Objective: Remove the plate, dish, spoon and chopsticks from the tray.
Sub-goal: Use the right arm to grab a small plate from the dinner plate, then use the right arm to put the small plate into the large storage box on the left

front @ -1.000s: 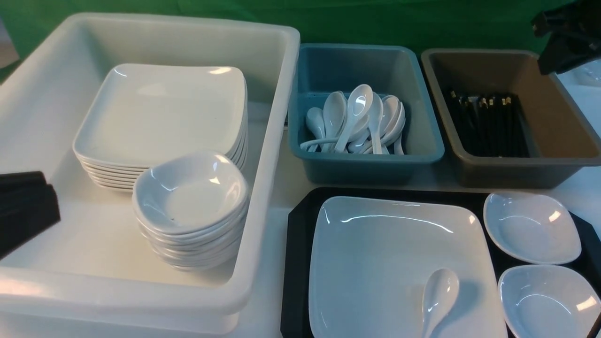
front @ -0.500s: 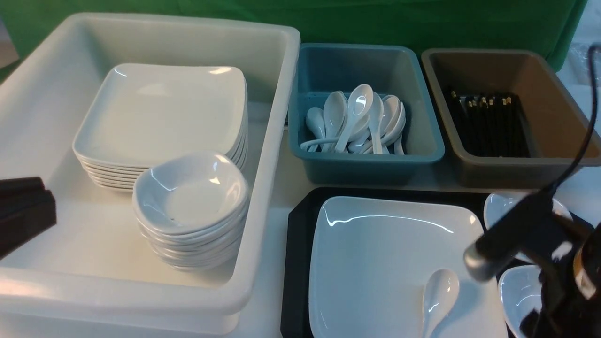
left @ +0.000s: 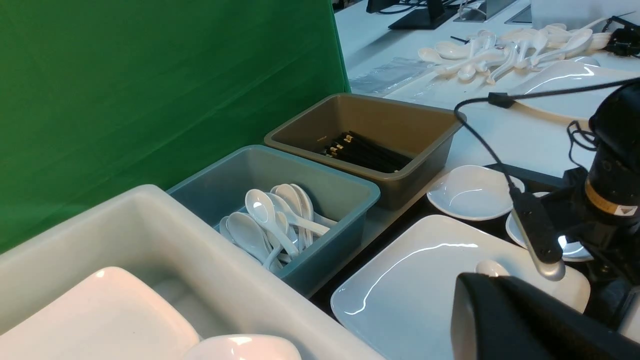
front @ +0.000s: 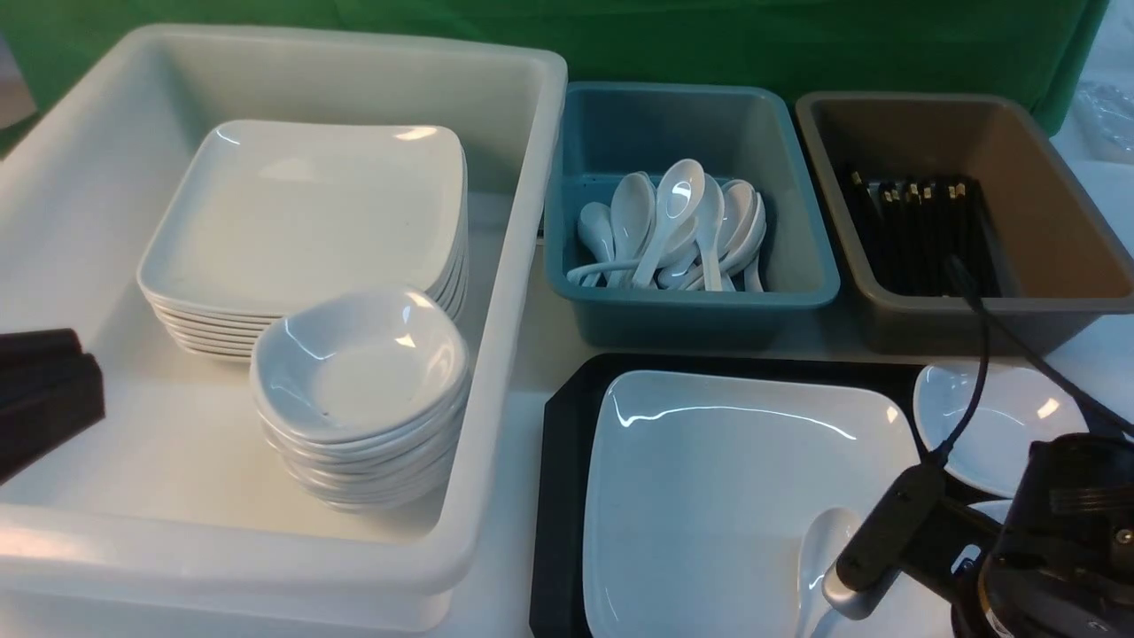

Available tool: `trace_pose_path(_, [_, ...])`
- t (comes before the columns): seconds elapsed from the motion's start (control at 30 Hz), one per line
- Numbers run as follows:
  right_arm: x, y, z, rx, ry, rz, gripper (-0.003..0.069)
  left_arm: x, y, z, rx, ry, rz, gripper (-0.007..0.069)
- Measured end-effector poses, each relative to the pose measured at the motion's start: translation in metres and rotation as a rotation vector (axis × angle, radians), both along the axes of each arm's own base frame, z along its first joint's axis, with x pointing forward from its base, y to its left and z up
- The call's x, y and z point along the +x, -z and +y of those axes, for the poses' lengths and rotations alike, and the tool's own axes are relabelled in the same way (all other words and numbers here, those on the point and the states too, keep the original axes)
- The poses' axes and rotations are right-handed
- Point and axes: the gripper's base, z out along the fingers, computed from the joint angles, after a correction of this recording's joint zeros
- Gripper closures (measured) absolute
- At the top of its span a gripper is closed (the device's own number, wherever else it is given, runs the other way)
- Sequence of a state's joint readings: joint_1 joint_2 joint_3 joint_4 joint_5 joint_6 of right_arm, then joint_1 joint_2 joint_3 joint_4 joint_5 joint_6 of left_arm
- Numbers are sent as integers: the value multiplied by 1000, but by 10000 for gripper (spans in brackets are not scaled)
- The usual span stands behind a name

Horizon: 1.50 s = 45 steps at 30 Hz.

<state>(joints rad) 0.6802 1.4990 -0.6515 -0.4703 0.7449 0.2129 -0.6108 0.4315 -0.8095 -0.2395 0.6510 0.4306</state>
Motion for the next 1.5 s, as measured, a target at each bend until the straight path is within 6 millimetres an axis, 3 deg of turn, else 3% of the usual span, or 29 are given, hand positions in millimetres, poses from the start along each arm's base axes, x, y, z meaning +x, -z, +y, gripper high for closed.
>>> trace_pose_path(0.17, [3, 12, 2, -27, -11, 26, 162, 0, 0, 0, 0, 0, 0, 604])
trace_pose_path(0.43, [4, 14, 4, -41, -13, 38, 223, 0, 0, 0, 0, 0, 0, 604])
trace_pose_path(0.6, [5, 17, 1, -86, -26, 44, 472, 0, 0, 0, 2, 1, 2, 604])
trace_pose_path(0.77, [2, 6, -2, -90, 14, 47, 517, 0, 1, 0, 5, 1, 4, 604])
trace_pose_path(0.87, [-4, -20, -1, -26, 98, 35, 580, 0, 1, 0, 6, 2, 5, 604])
trace_pose_path(0.97, [-9, -47, 0, 57, 161, 13, 593, 0, 1, 0, 10, -1, 2, 604])
trace_pose_path(1.03, [-15, -83, 2, 133, 199, -30, 593, 1, 1, 1, 19, -7, -4, 604])
trace_pose_path(1.13, [-22, -119, 6, 185, 205, -83, 593, 2, 1, 2, 27, -25, -3, 604])
trace_pose_path(1.3, [-36, -198, 52, 431, 12, -246, 593, 8, 3, 13, 44, -162, 33, 604])
trace_pose_path(1.4, [-45, -229, 96, 546, -299, -324, 593, 8, -1, 21, 51, -245, 53, 604])
trace_pose_path(1.47, [-49, -243, 144, 598, -571, -384, 593, 5, -6, 26, 47, -277, 77, 604])
trace_pose_path(1.5, [-50, -243, 145, 599, -590, -387, 593, 5, -6, 26, 47, -278, 80, 604])
